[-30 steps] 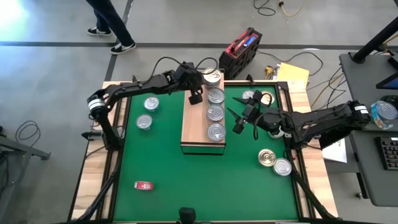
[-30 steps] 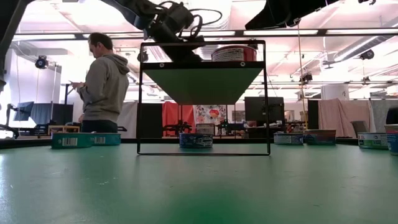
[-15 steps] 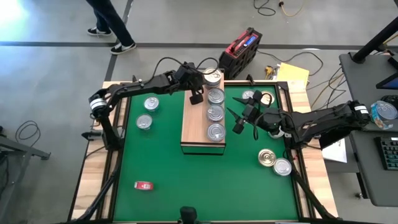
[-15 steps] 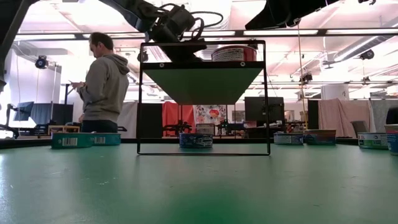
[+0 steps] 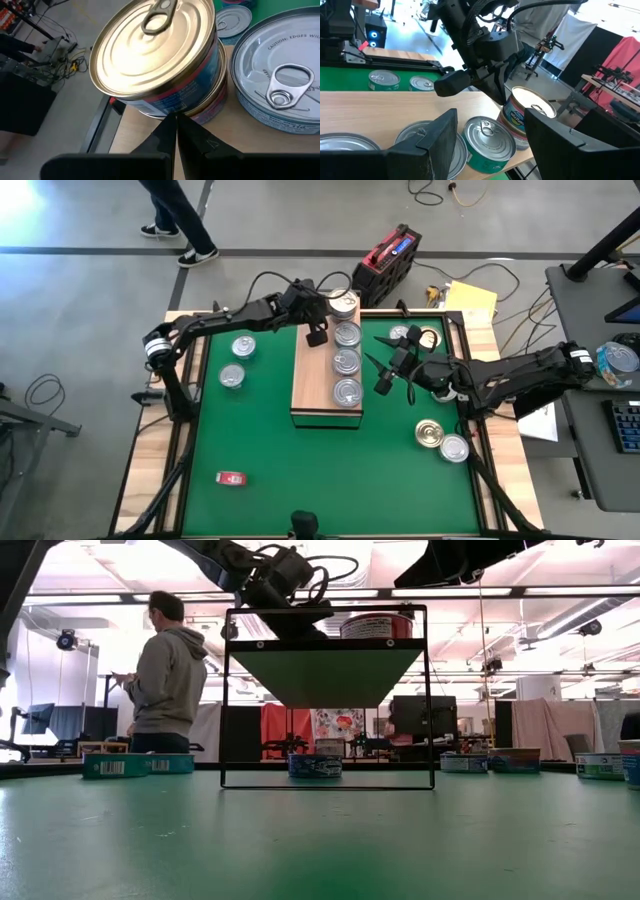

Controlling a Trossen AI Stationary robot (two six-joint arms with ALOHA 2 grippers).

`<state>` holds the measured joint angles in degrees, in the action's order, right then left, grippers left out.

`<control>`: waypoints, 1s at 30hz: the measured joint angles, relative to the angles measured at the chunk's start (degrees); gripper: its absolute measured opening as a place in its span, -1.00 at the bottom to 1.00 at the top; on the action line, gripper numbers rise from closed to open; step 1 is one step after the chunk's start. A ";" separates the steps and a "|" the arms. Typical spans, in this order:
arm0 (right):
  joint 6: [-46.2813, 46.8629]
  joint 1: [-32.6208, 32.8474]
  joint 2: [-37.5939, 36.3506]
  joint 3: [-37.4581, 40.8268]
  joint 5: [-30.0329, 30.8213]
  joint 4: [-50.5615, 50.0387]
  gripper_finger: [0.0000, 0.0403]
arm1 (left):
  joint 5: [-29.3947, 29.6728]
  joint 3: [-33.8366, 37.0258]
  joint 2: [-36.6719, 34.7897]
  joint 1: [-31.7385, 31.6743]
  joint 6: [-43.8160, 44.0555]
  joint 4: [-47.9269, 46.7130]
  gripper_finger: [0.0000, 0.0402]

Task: Stack canned seafood by type on shelf
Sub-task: Stack the top left dark blue tuna can on top of the dark blue tuna can on the shelf

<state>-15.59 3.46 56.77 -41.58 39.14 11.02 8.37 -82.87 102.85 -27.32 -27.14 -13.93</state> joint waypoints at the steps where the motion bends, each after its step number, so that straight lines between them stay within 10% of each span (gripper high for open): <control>1: 0.02 0.00 0.00 0.00 0.02 0.00 0.09 | -0.01 0.00 0.00 -0.01 0.00 -0.06 -1.00; 30: 0.02 -0.02 0.00 0.02 0.02 -0.06 0.09 | 0.03 -0.68 3.30 -0.56 -2.14 1.57 -1.00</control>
<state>-15.57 3.44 56.77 -41.56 39.16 10.96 8.40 -83.55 106.15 -27.88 -29.28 -12.36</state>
